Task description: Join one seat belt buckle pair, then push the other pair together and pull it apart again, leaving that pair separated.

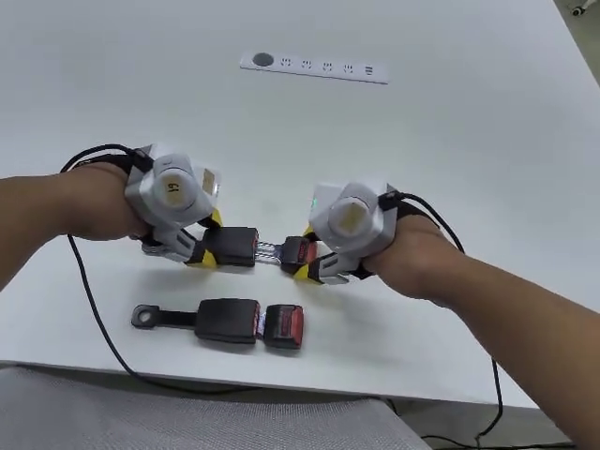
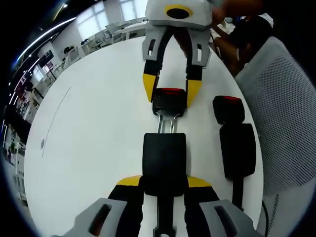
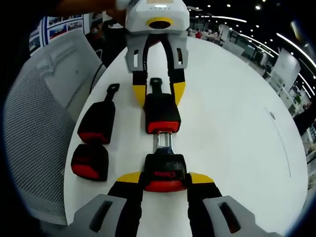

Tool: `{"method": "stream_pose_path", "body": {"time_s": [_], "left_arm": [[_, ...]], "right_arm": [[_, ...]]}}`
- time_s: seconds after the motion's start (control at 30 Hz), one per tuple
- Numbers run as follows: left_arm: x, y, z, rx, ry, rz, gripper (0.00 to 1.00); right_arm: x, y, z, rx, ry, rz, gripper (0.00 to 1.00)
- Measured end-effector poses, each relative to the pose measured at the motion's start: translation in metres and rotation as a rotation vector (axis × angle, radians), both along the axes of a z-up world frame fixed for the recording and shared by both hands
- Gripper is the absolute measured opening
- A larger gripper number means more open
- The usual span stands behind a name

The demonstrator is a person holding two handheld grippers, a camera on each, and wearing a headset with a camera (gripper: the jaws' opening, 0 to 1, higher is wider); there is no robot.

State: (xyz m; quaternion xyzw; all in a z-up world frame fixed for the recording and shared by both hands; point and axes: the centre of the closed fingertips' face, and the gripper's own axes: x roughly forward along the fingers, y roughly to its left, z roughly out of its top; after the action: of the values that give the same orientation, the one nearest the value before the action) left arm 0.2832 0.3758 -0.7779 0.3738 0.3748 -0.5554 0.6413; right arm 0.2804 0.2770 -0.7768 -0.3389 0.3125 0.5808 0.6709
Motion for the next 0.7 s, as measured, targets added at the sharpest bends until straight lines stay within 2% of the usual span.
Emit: {"method": "stream_pose_path", "body": {"time_s": [0.2,0.27,0.57,0.7], "left_arm": [[-0.001,-0.005,-0.001,0.005,0.003,-0.012,0.32],[-0.002,-0.005,0.0,0.01,0.003,-0.015,0.32],[-0.003,-0.005,0.001,-0.008,-0.004,-0.026,0.31],[-0.003,-0.006,0.001,-0.01,-0.002,-0.032,0.3]], "right_arm": [[-0.003,0.014,0.001,0.018,-0.012,0.037,0.31],[0.0,0.011,0.0,0.004,-0.014,0.042,0.31],[0.002,0.013,-0.001,0.022,0.003,0.041,0.3],[0.003,0.016,-0.001,0.01,0.003,0.048,0.3]]}}
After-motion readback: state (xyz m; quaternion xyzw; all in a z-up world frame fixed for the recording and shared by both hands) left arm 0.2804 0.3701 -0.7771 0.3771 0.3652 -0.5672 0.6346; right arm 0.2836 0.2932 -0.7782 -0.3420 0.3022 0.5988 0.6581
